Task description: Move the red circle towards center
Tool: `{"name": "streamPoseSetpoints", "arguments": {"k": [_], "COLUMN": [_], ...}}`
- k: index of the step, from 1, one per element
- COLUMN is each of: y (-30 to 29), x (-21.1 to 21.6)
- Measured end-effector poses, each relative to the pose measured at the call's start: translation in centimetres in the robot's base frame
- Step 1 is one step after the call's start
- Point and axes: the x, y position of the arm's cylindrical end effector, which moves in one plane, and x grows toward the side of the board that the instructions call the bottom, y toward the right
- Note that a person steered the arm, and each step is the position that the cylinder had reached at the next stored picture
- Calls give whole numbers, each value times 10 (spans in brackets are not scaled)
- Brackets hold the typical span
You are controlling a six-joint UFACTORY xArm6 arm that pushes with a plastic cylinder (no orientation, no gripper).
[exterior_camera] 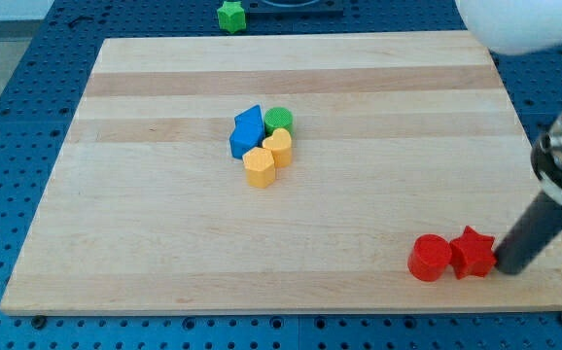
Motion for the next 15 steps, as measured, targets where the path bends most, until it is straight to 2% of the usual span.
{"name": "streamPoseSetpoints", "arguments": {"k": [2,3,4,5,6,7,8,10,12,14,15], "y": [-38,-57,-7,-15,-23,-67,-88,-97,-138,-95,-116], "x": [-39,-40,-32,30,43,32,32,46,34,30,27]}}
